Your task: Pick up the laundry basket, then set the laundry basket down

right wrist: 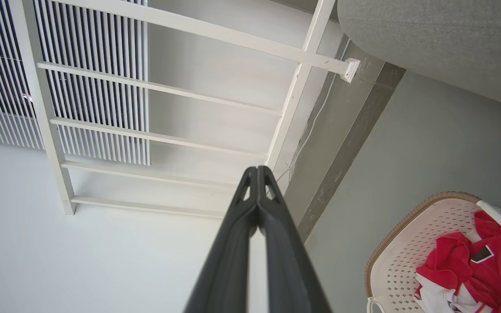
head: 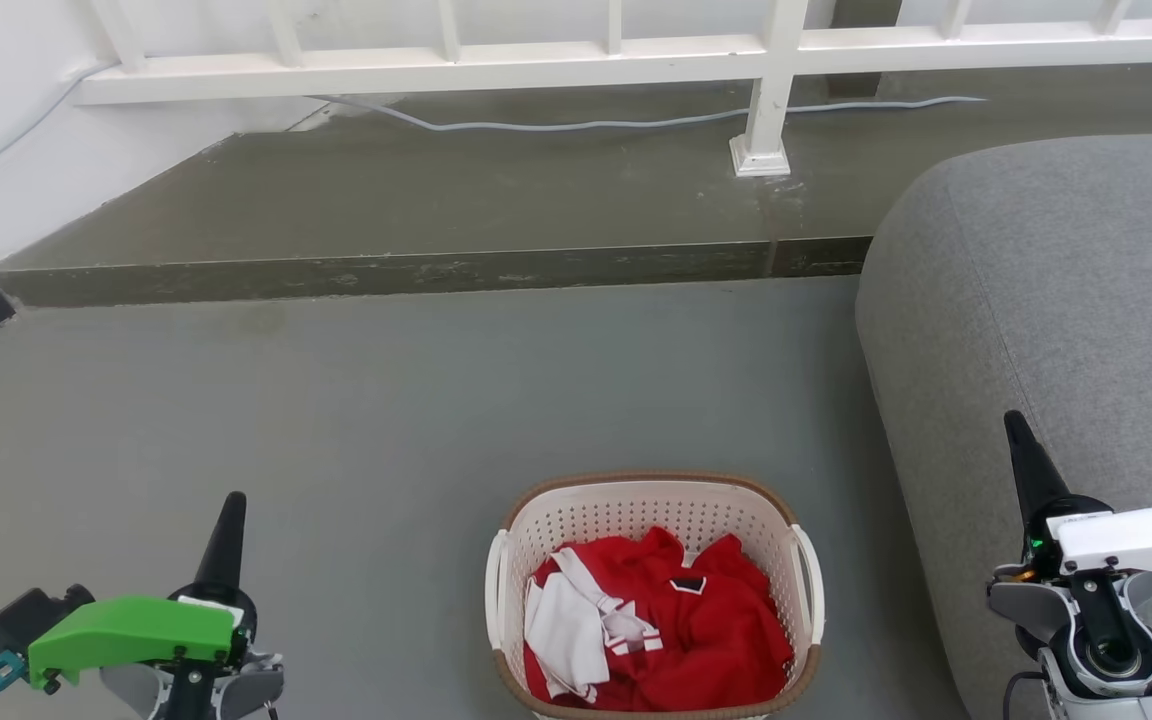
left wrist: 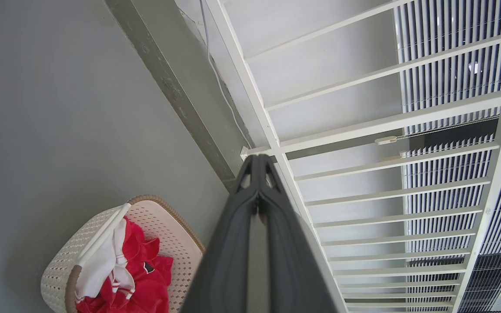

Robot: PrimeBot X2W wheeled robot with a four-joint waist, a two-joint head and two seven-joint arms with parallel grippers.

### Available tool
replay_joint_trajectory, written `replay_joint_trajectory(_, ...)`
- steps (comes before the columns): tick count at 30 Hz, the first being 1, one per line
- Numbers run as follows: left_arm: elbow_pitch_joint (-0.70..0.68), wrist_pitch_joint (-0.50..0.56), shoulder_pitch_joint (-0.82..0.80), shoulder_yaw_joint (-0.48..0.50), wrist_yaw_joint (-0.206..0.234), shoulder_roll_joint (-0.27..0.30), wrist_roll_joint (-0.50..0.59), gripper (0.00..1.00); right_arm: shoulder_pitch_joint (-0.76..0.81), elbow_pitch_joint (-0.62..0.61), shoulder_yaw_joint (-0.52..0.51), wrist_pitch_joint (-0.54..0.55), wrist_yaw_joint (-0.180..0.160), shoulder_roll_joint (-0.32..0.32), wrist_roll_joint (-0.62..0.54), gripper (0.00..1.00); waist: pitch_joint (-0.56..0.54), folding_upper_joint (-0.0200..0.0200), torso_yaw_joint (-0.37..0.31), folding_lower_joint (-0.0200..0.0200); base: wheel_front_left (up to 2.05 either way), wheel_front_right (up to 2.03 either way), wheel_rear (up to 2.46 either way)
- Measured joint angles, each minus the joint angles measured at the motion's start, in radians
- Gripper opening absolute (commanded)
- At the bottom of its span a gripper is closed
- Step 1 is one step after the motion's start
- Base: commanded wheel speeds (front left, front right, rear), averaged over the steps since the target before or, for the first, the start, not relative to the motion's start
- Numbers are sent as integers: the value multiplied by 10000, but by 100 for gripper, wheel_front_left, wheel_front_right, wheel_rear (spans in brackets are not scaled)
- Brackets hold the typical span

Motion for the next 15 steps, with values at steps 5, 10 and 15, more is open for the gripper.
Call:
replay_joint_trajectory(5,13,134,-3,117,-52,21,-500,0,-7,-27,-125,109,0,31,447,0,-15,0,17,0,0,0,0)
replay_joint_trajectory(10,33,234,-9,236,-98,40,-1097,0,-11,-46,-270,280,2,69,984,0,-34,0,39,0,0,0,0)
replay_joint_trajectory(15,65,412,-15,405,-150,73,-1684,0,-15,-88,-433,439,4,98,1513,0,-52,0,60,0,0,0,0)
